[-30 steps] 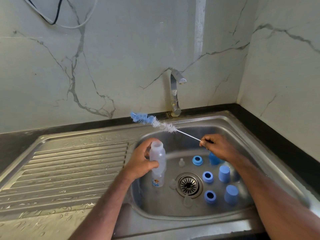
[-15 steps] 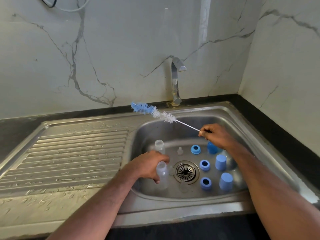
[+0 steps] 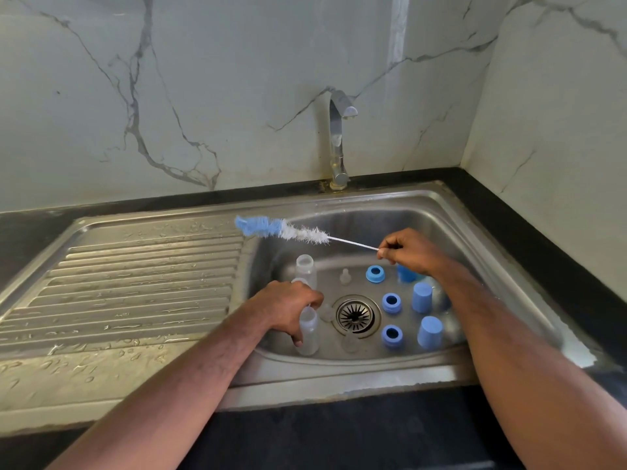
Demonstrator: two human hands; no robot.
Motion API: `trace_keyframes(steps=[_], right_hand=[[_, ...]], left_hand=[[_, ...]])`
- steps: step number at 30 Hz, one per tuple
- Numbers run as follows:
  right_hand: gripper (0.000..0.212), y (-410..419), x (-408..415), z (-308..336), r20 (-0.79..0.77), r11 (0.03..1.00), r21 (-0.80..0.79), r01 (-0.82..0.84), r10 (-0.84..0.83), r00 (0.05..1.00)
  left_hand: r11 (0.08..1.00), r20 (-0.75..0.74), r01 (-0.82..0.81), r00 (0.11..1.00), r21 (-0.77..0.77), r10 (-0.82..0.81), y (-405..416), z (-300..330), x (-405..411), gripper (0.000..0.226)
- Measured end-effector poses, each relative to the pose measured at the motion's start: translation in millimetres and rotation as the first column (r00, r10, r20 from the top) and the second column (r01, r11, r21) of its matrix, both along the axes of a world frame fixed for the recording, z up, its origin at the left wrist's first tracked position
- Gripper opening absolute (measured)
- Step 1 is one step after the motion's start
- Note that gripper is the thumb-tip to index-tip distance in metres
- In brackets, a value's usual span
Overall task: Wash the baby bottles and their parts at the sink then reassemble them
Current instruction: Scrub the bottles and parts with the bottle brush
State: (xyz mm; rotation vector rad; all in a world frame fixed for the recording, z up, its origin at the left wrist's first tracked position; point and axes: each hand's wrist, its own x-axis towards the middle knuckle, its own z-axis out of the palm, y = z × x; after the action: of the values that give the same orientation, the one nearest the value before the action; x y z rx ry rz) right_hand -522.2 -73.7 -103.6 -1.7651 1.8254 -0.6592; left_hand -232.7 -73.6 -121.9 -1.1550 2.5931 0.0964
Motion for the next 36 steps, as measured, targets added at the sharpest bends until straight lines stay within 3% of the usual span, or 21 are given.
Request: trace_keyframes(steps=[11, 14, 16, 17, 21, 31, 36], right_hand=[[0.014, -3.7, -4.9, -3.2, 0.015, 1.000, 0.012, -0.005, 0.005, 1.000], [0.016, -3.9, -5.5, -1.3, 0.029, 1.000, 0.004, 0.005, -0.006, 1.000], [0.019, -4.5, -7.7, -0.7, 0.041, 0.999, -0.001, 0.034, -0.034, 0.999], [0.020, -4.7, -9.1, -0.8, 0.044, 0.998, -0.003, 0.055, -0.055, 0.997], [0.019, -4.7, -11.3, 0.2, 0.047, 0.994, 0.000, 0.108, -0.108, 0.993], [0.021, -8.6, -13.1, 5.3, 0.016, 0.995, -0.008, 0.102, -0.102, 0.995], [0.016, -9.0, -10.5, 1.4, 0.041, 0.997, 0.003, 0.073, -0.073, 0.996]], left_hand=[[1.000, -0.003, 0.003, 1.000, -0.001, -0.003, 0.0, 0.6, 0.7, 0.068], [1.000, -0.196, -0.019, 0.980, 0.003, 0.020, -1.8, 5.6, 2.7, 0.079], [0.999, -0.377, 0.012, 0.926, 0.038, 0.003, -4.7, 8.8, -6.7, 0.070], [0.997, -0.393, 0.051, 0.919, 0.065, -0.021, -5.1, 9.9, -16.2, 0.061], [0.986, -0.180, 0.131, 0.977, 0.107, -0.110, -3.9, 1.0, -61.8, 0.035], [0.979, 0.213, 0.193, 0.956, 0.062, -0.202, 3.2, -22.3, -112.2, 0.038], [0.978, 0.226, 0.181, 0.953, 0.105, -0.201, 5.7, -31.6, -111.1, 0.029]])
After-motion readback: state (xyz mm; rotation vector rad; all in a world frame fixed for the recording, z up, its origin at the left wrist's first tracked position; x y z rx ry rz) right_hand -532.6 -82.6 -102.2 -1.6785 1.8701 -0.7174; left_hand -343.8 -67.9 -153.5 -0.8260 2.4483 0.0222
